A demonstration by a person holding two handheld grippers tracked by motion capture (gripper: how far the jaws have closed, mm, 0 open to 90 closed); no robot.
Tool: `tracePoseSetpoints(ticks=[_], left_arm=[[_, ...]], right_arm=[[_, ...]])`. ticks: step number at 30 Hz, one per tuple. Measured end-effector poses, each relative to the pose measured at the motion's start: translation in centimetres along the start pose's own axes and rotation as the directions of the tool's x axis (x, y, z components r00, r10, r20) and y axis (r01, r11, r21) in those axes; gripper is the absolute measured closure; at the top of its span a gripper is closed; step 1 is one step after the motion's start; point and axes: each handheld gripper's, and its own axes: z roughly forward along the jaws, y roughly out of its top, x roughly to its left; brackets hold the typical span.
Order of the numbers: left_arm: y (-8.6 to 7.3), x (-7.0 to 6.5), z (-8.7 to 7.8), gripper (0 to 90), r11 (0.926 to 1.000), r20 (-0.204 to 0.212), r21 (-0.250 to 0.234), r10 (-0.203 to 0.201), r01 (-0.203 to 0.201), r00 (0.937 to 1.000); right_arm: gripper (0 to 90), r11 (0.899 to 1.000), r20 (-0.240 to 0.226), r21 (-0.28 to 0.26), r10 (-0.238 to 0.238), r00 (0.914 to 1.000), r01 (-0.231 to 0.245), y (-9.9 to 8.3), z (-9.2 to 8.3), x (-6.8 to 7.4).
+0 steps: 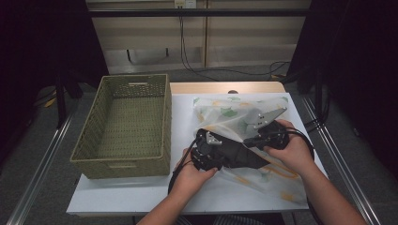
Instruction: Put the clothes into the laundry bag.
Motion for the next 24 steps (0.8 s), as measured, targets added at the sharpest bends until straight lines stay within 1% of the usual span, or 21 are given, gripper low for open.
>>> tracePoseSetpoints(ticks=[1,2,3,4,6,7,8,9,10,11,12,13,14,15,16,17,18,19,21,23,24], left_arm=[[0.1,-0.1,-0.2,50.9,0.9996,0.003,0.015,0.025,-0.025,0.9997],[0.2,-0.3,-0.2,48.0,0.9996,0.018,0.017,0.023,-0.024,0.9996],[0.2,-0.6,-0.2,44.7,0.9997,0.019,0.013,0.018,-0.019,0.9996],[0.3,-0.8,-0.2,41.4,0.9992,0.014,0.022,0.033,-0.033,0.9994],[0.5,-1.3,0.1,35.5,0.9993,0.032,0.015,0.033,-0.034,0.9989],[0.6,-1.5,0.3,35.0,0.9992,0.042,0.018,0.036,-0.037,0.9985],[0.7,-1.7,0.5,33.8,0.9985,0.052,0.026,0.047,-0.049,0.9975],[0.9,-2.0,0.7,32.9,0.9986,0.056,0.022,0.047,-0.049,0.9973],[1.0,-2.2,0.9,32.5,0.9980,0.055,0.031,0.054,-0.055,0.9970],[1.1,-2.4,1.2,32.4,0.9975,0.052,0.028,0.063,-0.064,0.9967],[1.2,-2.5,1.5,32.3,0.9978,0.051,0.028,0.059,-0.061,0.9969],[1.4,-2.5,1.7,32.1,0.9953,0.050,0.047,0.082,-0.085,0.9954],[1.4,-2.8,2.2,31.8,0.9979,0.059,0.027,0.058,-0.060,0.9966],[1.5,-2.9,2.5,31.5,0.9979,0.055,0.030,0.057,-0.058,0.9969],[1.7,-3.0,2.7,31.0,0.9962,0.050,0.041,0.075,-0.077,0.9959],[1.8,-3.0,2.9,30.8,0.9949,0.058,0.048,0.085,-0.088,0.9947],[1.8,-3.3,3.3,30.4,0.9975,0.056,0.032,0.062,-0.064,0.9965],[1.9,-3.5,3.5,30.0,0.9981,0.059,0.021,0.057,-0.059,0.9966],[2.1,-3.8,3.9,29.8,0.9981,0.053,0.018,0.058,-0.059,0.9969],[2.4,-4.0,4.2,35.3,0.9999,0.021,-0.002,0.016,-0.016,0.9997],[2.5,-3.9,4.3,39.9,0.9998,0.006,0.006,0.018,-0.018,0.9998]], right_arm=[[90.0,1.000,0.000,-0.001,0.001,1.0000,-0.001,0.0,-0.3,0.1],[90.0,1.000,0.003,-0.010,-0.004,1.0000,0.004,0.0,-0.6,0.2],[90.0,1.000,-0.007,-0.020,-0.005,1.0000,0.005,0.0,-0.9,0.3],[90.0,1.000,-0.010,-0.028,-0.009,0.9999,0.008,0.1,-1.2,0.4],[90.0,1.000,-0.020,-0.029,-0.010,0.9998,0.010,0.1,-1.6,0.5],[90.0,0.999,-0.019,-0.033,-0.008,0.9998,0.007,0.1,-1.7,0.6],[90.0,0.999,-0.030,-0.037,-0.011,0.9995,0.010,0.1,-1.7,0.6],[90.0,0.999,-0.036,-0.035,-0.011,0.9993,0.010,0.0,-1.7,0.7],[90.0,1.000,-0.032,-0.028,-0.010,0.9994,0.009,0.0,-1.8,0.8],[90.0,0.999,-0.050,-0.037,-0.014,0.9986,0.012,0.0,-1.7,0.8],[90.0,0.999,-0.059,-0.038,-0.008,0.9982,0.006,0.0,-1.7,0.8],[90.0,0.999,-0.056,-0.037,-0.011,0.9983,0.009,-0.1,-1.6,0.8],[90.0,0.999,-0.056,-0.036,-0.006,0.9984,0.004,-0.1,-1.6,0.9],[90.0,0.999,-0.057,-0.036,-0.007,0.9983,0.005,-0.1,-1.6,0.9],[90.0,0.999,-0.056,-0.035,-0.011,0.9984,0.009,-0.1,-1.7,0.8],[90.0,0.999,-0.054,-0.034,-0.004,0.9985,0.002,-0.1,-1.7,0.8],[90.0,0.999,-0.048,-0.032,-0.004,0.9989,0.002,-0.2,-1.8,0.9],[90.0,0.999,-0.057,-0.035,-0.007,0.9984,0.005,-0.3,-1.8,0.8],[90.0,0.999,-0.056,-0.039,-0.001,0.9984,-0.002,-0.4,-1.9,0.8],[90.0,0.999,-0.063,-0.038,0.000,0.9980,-0.002,-0.4,-1.9,0.8],[90.0,0.999,-0.064,-0.038,-0.002,0.9979,-0.001,-0.4,-1.9,0.8]])
